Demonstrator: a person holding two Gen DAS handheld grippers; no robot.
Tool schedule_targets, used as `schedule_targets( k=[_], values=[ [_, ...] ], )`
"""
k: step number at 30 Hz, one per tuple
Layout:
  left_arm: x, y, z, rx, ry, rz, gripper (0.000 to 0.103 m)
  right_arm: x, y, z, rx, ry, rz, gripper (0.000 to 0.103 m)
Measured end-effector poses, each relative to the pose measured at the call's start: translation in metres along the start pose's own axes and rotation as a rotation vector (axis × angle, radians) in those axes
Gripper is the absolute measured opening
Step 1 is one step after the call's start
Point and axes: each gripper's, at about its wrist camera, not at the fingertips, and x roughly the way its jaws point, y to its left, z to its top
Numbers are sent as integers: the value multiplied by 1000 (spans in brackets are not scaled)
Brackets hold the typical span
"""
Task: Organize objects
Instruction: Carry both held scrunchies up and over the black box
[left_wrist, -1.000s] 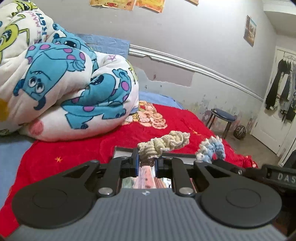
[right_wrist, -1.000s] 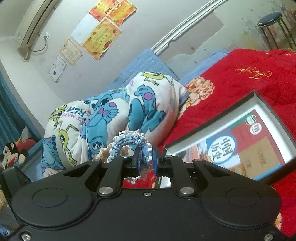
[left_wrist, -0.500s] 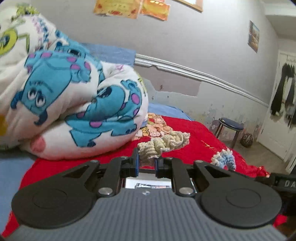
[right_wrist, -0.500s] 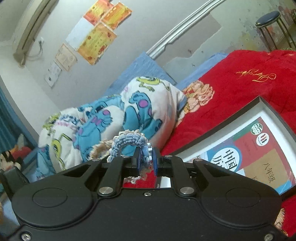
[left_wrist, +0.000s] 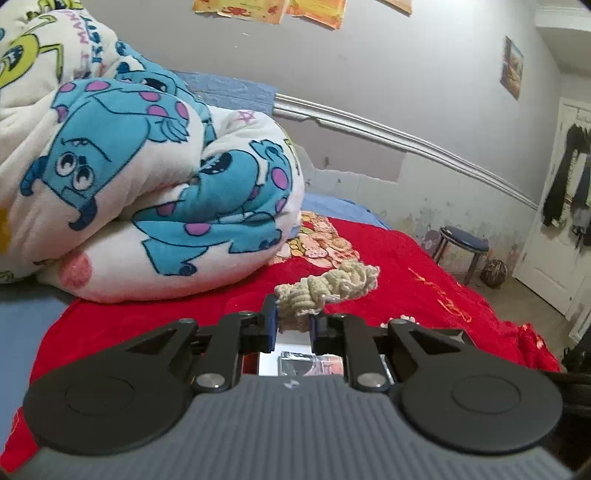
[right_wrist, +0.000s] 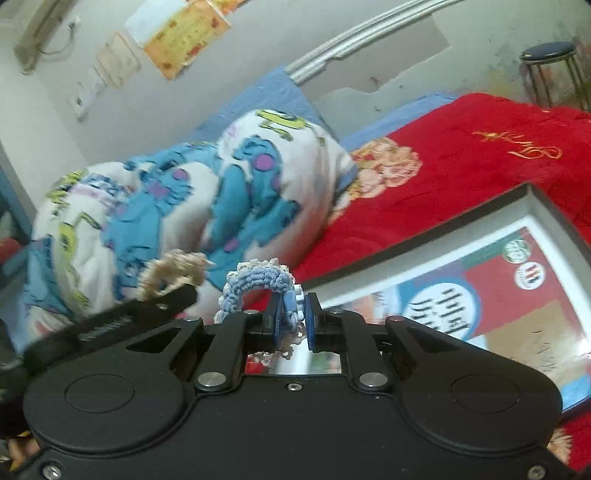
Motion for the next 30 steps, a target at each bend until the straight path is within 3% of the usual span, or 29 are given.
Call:
schedule_targets(
  k=[5, 12, 16, 30],
  values=[
    [14, -4, -15, 16, 58, -1, 23, 12, -13, -5, 31, 43, -46, 13],
    [33, -14, -35, 87, 160, 63, 23, 24, -23, -18, 45, 86, -134, 14],
    [44, -17, -45, 127, 226, 160, 22, 29, -27, -23, 68, 88, -185, 15],
    [58, -20, -54, 125, 316, 137, 24, 34, -25, -32, 75, 91, -181, 15]
  ],
)
